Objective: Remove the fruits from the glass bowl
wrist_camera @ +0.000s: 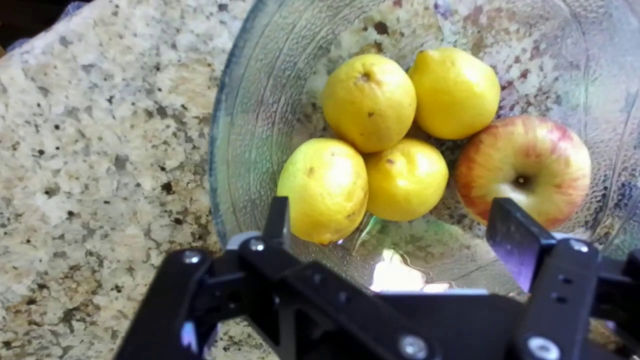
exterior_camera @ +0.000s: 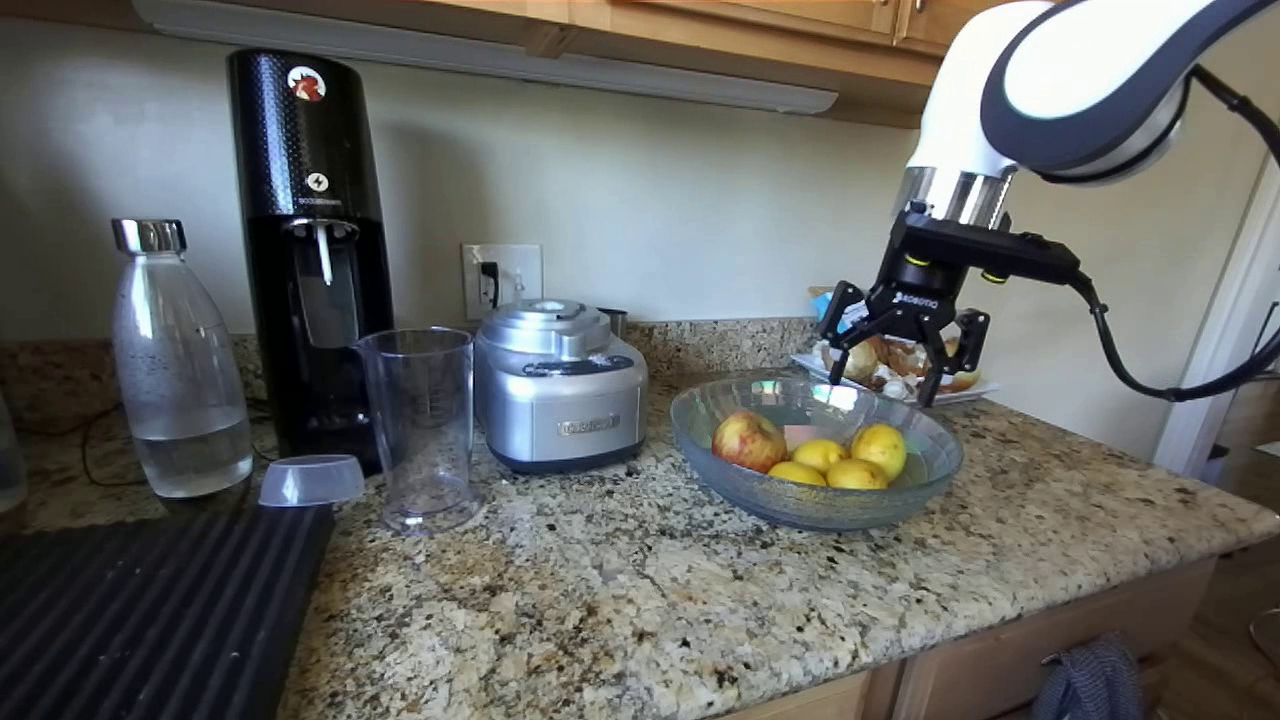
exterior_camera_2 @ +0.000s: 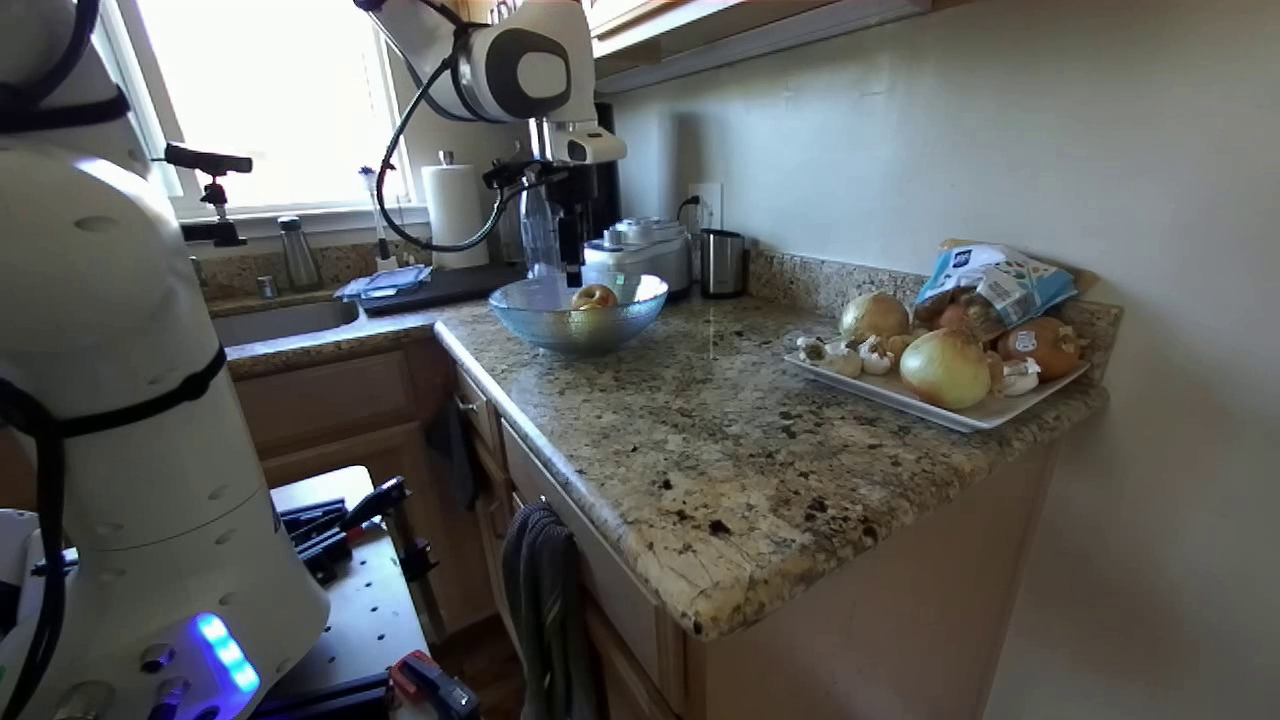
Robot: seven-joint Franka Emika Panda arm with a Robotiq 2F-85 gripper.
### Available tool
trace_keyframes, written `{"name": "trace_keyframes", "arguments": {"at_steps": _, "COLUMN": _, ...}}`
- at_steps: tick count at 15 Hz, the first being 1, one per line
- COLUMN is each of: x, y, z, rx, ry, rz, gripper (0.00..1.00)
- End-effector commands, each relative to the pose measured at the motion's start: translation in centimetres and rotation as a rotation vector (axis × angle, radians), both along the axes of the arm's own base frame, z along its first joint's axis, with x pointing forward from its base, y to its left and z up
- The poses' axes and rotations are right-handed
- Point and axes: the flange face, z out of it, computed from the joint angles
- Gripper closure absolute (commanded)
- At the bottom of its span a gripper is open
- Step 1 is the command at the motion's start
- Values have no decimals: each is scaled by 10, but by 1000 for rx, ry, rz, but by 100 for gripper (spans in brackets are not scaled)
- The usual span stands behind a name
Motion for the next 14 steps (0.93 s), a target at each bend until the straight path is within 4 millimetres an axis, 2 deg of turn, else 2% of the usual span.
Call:
{"name": "trace_keyframes", "arguments": {"at_steps": 1, "x": 6, "y": 2, "z": -16, "rx": -3, "ry": -8, "rz": -122, "gripper": 0}}
{"name": "trace_keyframes", "arguments": {"at_steps": 6, "x": 13, "y": -1, "z": -42, "rx": -76, "ry": 25, "rz": -281, "gripper": 0}}
{"name": "trace_keyframes", "arguments": {"at_steps": 13, "x": 18, "y": 4, "z": -63, "rx": -95, "ry": 84, "rz": -363, "gripper": 0}}
{"name": "trace_keyframes", "arguments": {"at_steps": 14, "x": 19, "y": 5, "z": -65, "rx": -97, "ry": 88, "rz": -364, "gripper": 6}}
